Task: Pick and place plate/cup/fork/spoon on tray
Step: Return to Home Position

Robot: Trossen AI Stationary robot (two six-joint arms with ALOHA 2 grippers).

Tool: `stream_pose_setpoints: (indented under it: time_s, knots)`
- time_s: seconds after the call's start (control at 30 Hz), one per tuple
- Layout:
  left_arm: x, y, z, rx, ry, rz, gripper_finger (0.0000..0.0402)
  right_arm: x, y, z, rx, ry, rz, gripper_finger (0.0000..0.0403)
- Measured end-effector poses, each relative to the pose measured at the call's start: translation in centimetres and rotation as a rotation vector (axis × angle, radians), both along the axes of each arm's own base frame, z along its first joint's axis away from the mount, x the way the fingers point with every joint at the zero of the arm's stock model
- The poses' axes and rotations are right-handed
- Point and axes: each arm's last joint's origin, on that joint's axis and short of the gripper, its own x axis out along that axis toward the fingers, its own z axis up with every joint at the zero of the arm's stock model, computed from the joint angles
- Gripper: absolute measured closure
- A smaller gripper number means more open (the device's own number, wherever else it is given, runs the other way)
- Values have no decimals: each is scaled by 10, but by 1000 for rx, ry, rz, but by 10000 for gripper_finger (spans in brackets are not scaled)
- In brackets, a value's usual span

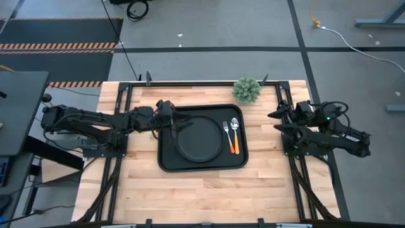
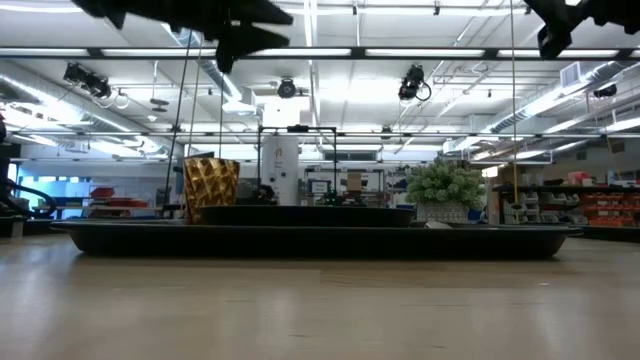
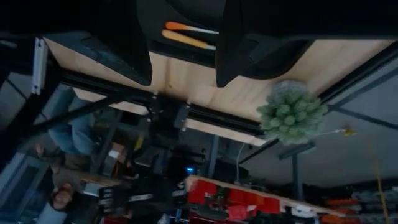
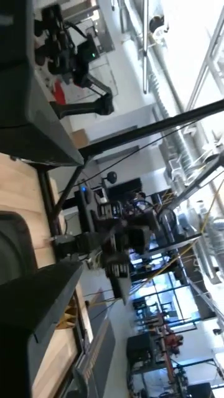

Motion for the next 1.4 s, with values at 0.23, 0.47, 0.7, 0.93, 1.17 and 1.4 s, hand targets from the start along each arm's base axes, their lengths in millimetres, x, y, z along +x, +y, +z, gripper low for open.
stream_pose_setpoints:
  time_s: [0.23,0.47,0.7,0.93,1.17,1.4]
  knots:
    - [-11,34,-13,6,-43,26,218,-1,1,-1,-11,-10,19,135]
    - [-51,56,4,53,-76,100,218,-1,3,-1,-56,-15,60,135]
    - [-97,53,15,63,-33,156,218,3,5,-5,-128,-44,46,135]
    - [-120,41,24,83,-76,133,218,23,8,-45,-124,-72,65,135]
    - [-120,35,25,95,-77,106,218,29,10,-65,-111,-67,70,135]
    - [-117,35,23,101,-64,161,218,29,14,-66,-130,-64,101,135]
